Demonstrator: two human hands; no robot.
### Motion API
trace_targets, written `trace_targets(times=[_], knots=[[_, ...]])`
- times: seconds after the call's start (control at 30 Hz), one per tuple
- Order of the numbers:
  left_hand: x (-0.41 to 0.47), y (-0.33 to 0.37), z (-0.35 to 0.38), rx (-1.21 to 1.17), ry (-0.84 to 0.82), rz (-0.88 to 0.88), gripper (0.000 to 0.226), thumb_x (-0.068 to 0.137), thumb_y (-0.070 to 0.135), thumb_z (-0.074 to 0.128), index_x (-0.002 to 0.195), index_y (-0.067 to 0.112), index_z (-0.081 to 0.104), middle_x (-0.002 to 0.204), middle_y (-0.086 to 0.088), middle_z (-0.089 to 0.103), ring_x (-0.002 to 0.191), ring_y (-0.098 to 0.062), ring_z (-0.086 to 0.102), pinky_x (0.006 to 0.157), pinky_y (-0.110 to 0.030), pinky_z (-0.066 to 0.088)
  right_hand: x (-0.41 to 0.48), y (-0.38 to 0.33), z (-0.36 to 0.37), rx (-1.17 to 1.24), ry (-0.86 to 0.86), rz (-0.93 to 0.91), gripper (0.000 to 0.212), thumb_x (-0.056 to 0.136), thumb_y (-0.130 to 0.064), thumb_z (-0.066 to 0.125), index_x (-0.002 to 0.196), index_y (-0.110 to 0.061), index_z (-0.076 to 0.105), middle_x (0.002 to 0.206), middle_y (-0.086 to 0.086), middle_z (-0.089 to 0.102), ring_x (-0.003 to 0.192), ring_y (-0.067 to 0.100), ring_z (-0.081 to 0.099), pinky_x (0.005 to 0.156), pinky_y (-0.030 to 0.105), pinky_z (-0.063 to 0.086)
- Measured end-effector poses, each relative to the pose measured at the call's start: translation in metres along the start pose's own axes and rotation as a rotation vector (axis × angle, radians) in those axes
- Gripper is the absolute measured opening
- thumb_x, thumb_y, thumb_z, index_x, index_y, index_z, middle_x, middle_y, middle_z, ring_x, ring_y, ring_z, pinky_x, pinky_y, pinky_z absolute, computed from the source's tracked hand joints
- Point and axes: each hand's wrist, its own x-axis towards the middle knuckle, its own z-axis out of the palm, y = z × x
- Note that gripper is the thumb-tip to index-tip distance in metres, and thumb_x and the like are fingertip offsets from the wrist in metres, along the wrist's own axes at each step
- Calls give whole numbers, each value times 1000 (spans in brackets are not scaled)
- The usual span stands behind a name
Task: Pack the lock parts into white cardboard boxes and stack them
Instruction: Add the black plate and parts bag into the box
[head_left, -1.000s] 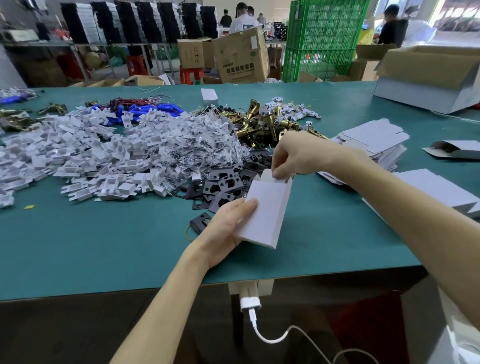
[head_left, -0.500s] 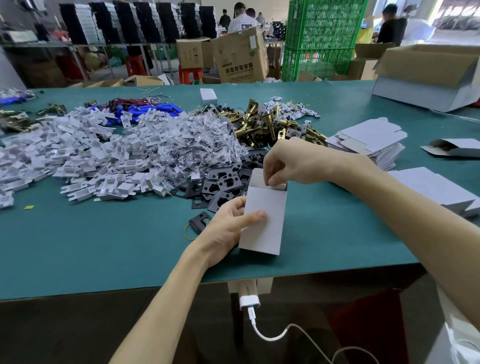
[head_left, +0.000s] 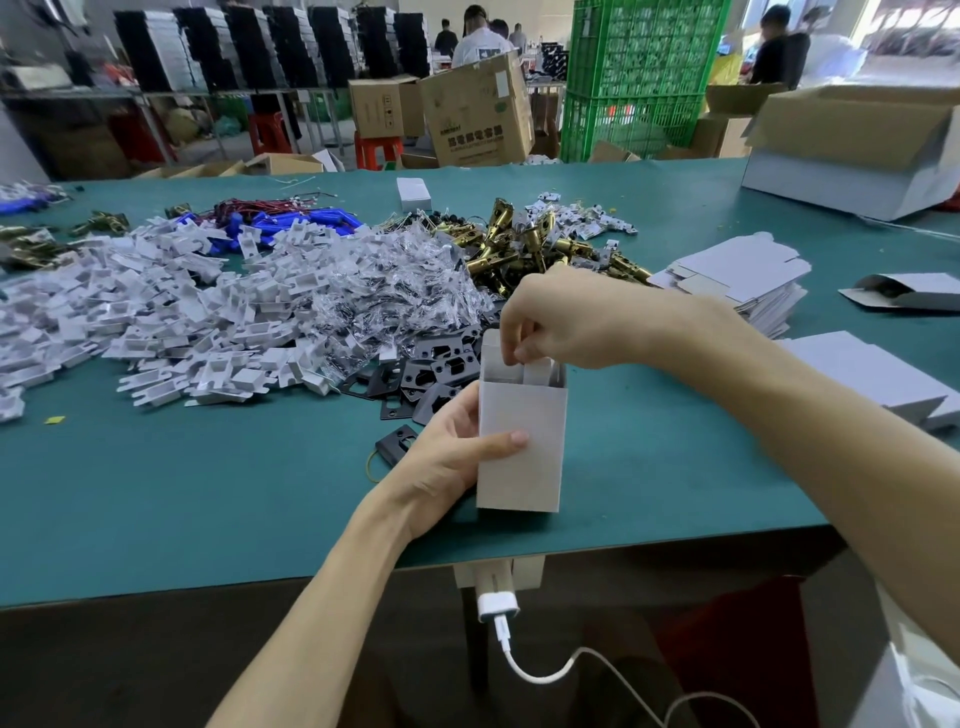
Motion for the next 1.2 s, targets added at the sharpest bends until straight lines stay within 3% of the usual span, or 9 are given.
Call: trace_targets(times=[0.17,0.3,0.47,0.63,0.77,0.9,1.0,1.13,1.2], knots=[[-1,-1,1,107,-48,-7,54,84,9,81,132,28,63,126,-11,72,113,-26,70,88,-36,59,-8,-15,1,-8,114,-99,31,94,1,56,104,-19,78,101,0,73,97,20,68,85,29,52],[-1,-4,-2,195,-83,-52,65,86,3,80,143,14,52,137,-17,66,129,-38,62,102,-53,56,-23,-18,-17,314,322,-77,30,92,-3,51,86,-19,76,73,-1,74,61,8,65,56,20,47],[-1,-5,1,177,-151,-43,59,90,4,77,144,7,53,145,-10,63,130,-36,63,96,-43,58,-38,-18,-21,219,18,30,28,88,-11,56,80,-23,80,73,-7,76,53,2,60,49,15,44],[0,-9,-1,182,-6,-6,60,86,1,81,139,0,53,133,-18,69,126,-40,65,104,-64,51,-34,-21,-12,214,-146,196,24,90,-14,54,88,-2,74,72,9,74,53,17,46,46,22,36],[0,-11,0,214,111,29,62,78,5,85,133,-2,56,124,-22,72,121,-42,66,104,-61,52,-26,-28,-13,176,-197,188,22,89,-13,53,75,-2,64,62,4,68,46,18,47,37,15,34],[1,-11,-1,219,98,40,58,82,3,82,134,-1,59,128,-24,69,124,-44,64,107,-63,49,-19,-35,-9,242,-188,139,19,87,-14,55,78,-3,67,68,11,63,52,21,48,44,21,37],[2,-10,-2,193,89,40,54,85,1,81,135,1,59,128,-23,69,123,-44,65,105,-65,49,-15,-34,-3,285,-172,128,26,90,-14,55,104,-9,77,89,10,75,58,20,56,46,25,46],[3,-9,-1,148,91,38,47,90,7,78,134,3,61,126,-18,72,119,-40,68,97,-57,58,-11,-27,3,340,-149,104,31,92,-8,58,118,-14,74,105,4,75,74,23,73,61,30,60],[2,-9,0,115,96,21,48,90,10,79,134,5,60,123,-17,74,116,-36,71,89,-47,62,-8,-20,-1,392,-42,75,20,95,-12,66,113,-14,75,103,0,75,73,11,73,60,21,57]])
